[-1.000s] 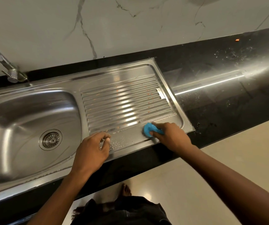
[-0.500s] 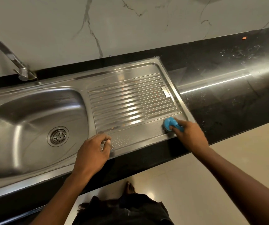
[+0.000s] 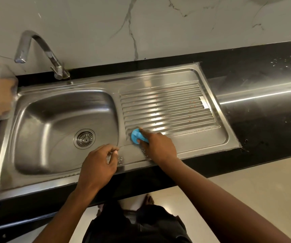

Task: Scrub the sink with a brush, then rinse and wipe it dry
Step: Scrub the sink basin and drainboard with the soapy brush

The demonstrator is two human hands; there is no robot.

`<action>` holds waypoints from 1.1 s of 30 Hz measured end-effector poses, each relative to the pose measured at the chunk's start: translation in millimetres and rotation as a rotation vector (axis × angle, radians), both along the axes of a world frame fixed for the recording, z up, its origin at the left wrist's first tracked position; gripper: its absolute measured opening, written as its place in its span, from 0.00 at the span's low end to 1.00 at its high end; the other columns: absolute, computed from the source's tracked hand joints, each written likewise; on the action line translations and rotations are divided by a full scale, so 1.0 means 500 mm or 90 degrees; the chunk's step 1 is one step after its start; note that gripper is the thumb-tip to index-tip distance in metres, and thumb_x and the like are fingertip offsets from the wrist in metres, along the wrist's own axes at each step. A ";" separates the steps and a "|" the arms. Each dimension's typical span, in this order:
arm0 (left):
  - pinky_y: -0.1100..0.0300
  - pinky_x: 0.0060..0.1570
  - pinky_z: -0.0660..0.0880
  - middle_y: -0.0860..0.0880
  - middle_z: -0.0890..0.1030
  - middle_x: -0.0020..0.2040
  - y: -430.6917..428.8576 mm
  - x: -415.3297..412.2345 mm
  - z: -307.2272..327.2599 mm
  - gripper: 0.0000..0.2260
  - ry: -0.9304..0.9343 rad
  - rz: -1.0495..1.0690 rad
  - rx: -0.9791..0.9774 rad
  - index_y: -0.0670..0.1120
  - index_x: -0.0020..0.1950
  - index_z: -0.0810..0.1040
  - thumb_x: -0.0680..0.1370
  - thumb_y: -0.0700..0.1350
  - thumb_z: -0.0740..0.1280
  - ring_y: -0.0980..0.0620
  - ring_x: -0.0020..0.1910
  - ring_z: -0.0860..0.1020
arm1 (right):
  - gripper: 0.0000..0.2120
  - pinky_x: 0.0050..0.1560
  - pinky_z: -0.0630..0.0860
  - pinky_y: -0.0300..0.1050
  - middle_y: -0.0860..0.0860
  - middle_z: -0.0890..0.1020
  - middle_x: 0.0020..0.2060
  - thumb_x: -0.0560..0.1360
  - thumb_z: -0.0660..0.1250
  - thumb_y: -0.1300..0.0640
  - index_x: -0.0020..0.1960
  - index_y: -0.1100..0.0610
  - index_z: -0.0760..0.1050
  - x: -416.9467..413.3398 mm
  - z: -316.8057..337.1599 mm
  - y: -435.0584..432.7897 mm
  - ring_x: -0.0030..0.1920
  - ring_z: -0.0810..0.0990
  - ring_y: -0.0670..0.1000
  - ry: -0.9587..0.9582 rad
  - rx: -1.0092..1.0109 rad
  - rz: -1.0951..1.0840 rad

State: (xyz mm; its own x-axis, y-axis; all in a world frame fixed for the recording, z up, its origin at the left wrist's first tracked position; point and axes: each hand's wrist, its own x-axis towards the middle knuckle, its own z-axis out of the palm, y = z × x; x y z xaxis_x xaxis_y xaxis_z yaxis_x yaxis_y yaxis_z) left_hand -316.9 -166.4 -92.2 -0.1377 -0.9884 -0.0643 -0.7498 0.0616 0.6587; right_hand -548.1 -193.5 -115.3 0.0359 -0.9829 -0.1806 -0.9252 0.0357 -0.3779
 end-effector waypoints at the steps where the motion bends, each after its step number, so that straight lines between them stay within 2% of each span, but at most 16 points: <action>1: 0.52 0.48 0.82 0.59 0.84 0.48 -0.002 0.008 0.001 0.05 0.000 -0.001 0.005 0.53 0.54 0.84 0.82 0.47 0.68 0.60 0.48 0.81 | 0.26 0.50 0.78 0.51 0.54 0.85 0.53 0.83 0.59 0.37 0.80 0.39 0.63 -0.014 -0.003 0.003 0.51 0.84 0.57 -0.001 0.001 -0.016; 6: 0.51 0.48 0.81 0.59 0.84 0.47 -0.025 0.029 0.006 0.05 -0.002 -0.014 0.017 0.53 0.52 0.84 0.81 0.46 0.68 0.59 0.48 0.81 | 0.26 0.43 0.84 0.53 0.48 0.84 0.44 0.81 0.62 0.36 0.78 0.35 0.62 -0.161 -0.030 0.015 0.39 0.82 0.48 -0.037 -0.012 -0.169; 9: 0.51 0.50 0.81 0.59 0.84 0.48 -0.038 0.037 0.009 0.05 -0.001 -0.021 0.025 0.53 0.53 0.84 0.81 0.46 0.68 0.58 0.48 0.81 | 0.25 0.43 0.84 0.52 0.49 0.85 0.48 0.82 0.65 0.40 0.77 0.41 0.68 -0.213 -0.020 0.024 0.40 0.82 0.46 -0.053 -0.035 -0.251; 12: 0.51 0.51 0.81 0.59 0.84 0.49 -0.047 0.043 0.014 0.06 0.001 -0.025 0.027 0.54 0.53 0.84 0.81 0.47 0.68 0.59 0.49 0.81 | 0.25 0.47 0.84 0.53 0.50 0.86 0.52 0.82 0.65 0.41 0.77 0.44 0.70 -0.181 -0.011 0.027 0.44 0.83 0.47 -0.083 -0.039 -0.278; 15: 0.53 0.51 0.80 0.60 0.83 0.49 -0.054 0.050 0.017 0.06 0.000 -0.032 0.028 0.54 0.53 0.84 0.81 0.47 0.67 0.60 0.49 0.80 | 0.25 0.49 0.83 0.52 0.50 0.86 0.50 0.80 0.64 0.37 0.76 0.39 0.69 -0.081 -0.015 0.021 0.45 0.84 0.49 -0.102 -0.002 -0.245; 17: 0.54 0.50 0.80 0.60 0.84 0.49 -0.058 0.053 0.018 0.06 -0.001 -0.034 0.027 0.54 0.53 0.84 0.81 0.46 0.68 0.60 0.49 0.80 | 0.27 0.50 0.80 0.48 0.50 0.86 0.52 0.79 0.64 0.34 0.76 0.37 0.69 0.000 -0.016 0.010 0.49 0.84 0.53 -0.110 -0.002 -0.192; 19: 0.55 0.50 0.79 0.59 0.84 0.49 -0.062 0.055 0.019 0.06 -0.010 -0.031 0.022 0.54 0.53 0.84 0.81 0.46 0.68 0.59 0.49 0.80 | 0.27 0.51 0.76 0.47 0.51 0.85 0.56 0.81 0.63 0.36 0.78 0.40 0.67 0.076 -0.005 -0.002 0.53 0.83 0.53 -0.091 0.007 -0.120; 21: 0.56 0.50 0.79 0.59 0.84 0.50 -0.067 0.054 0.019 0.06 -0.014 -0.027 0.020 0.54 0.53 0.84 0.80 0.46 0.68 0.59 0.49 0.80 | 0.26 0.55 0.77 0.48 0.52 0.83 0.61 0.83 0.63 0.40 0.79 0.42 0.66 0.121 0.003 -0.013 0.57 0.82 0.53 -0.065 0.010 -0.053; 24: 0.55 0.50 0.79 0.59 0.84 0.50 -0.072 0.050 0.018 0.06 -0.016 -0.037 0.022 0.54 0.53 0.84 0.81 0.47 0.67 0.59 0.49 0.80 | 0.25 0.58 0.77 0.50 0.52 0.83 0.62 0.82 0.64 0.40 0.78 0.41 0.68 0.106 0.005 -0.023 0.59 0.82 0.55 -0.055 0.017 -0.050; 27: 0.54 0.50 0.80 0.59 0.84 0.49 -0.071 0.044 0.018 0.06 -0.010 -0.049 0.020 0.53 0.53 0.84 0.81 0.47 0.68 0.58 0.49 0.81 | 0.26 0.55 0.80 0.50 0.51 0.85 0.58 0.79 0.63 0.34 0.76 0.37 0.70 0.025 -0.008 -0.017 0.55 0.84 0.54 -0.076 0.017 -0.129; 29: 0.54 0.50 0.80 0.59 0.84 0.49 -0.071 0.038 0.019 0.05 -0.011 -0.053 0.017 0.53 0.52 0.84 0.81 0.47 0.68 0.58 0.49 0.81 | 0.29 0.50 0.83 0.51 0.49 0.86 0.53 0.76 0.59 0.29 0.74 0.37 0.70 -0.044 -0.010 -0.009 0.47 0.85 0.50 -0.081 0.013 -0.172; 31: 0.54 0.49 0.80 0.59 0.84 0.48 -0.070 0.034 0.018 0.05 -0.014 -0.057 0.010 0.53 0.52 0.84 0.81 0.46 0.68 0.58 0.48 0.81 | 0.26 0.44 0.83 0.49 0.48 0.86 0.47 0.78 0.63 0.32 0.73 0.41 0.74 -0.123 -0.006 -0.004 0.41 0.83 0.48 -0.083 0.011 -0.224; 33: 0.54 0.49 0.80 0.59 0.84 0.47 -0.070 0.031 0.015 0.05 -0.019 -0.061 0.004 0.53 0.51 0.83 0.81 0.46 0.68 0.58 0.47 0.81 | 0.22 0.38 0.78 0.45 0.46 0.84 0.42 0.80 0.66 0.39 0.70 0.46 0.77 -0.202 0.005 0.000 0.38 0.82 0.46 -0.088 0.006 -0.283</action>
